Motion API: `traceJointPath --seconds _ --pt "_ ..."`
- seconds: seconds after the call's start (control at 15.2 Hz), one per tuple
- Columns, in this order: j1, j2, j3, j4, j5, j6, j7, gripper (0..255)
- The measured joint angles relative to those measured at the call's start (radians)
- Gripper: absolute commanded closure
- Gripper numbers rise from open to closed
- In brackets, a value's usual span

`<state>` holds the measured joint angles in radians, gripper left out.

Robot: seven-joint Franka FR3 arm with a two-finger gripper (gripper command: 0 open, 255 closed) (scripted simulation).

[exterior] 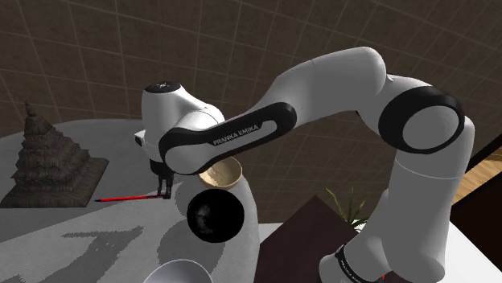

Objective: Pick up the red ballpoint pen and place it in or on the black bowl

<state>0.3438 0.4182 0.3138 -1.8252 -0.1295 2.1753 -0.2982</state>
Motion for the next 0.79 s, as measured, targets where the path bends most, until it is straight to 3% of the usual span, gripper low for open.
traceJointPath --seconds 0.79 --pt "-0.011 -0.074 0.012 0.061 0.030 -0.131 -0.020 255"
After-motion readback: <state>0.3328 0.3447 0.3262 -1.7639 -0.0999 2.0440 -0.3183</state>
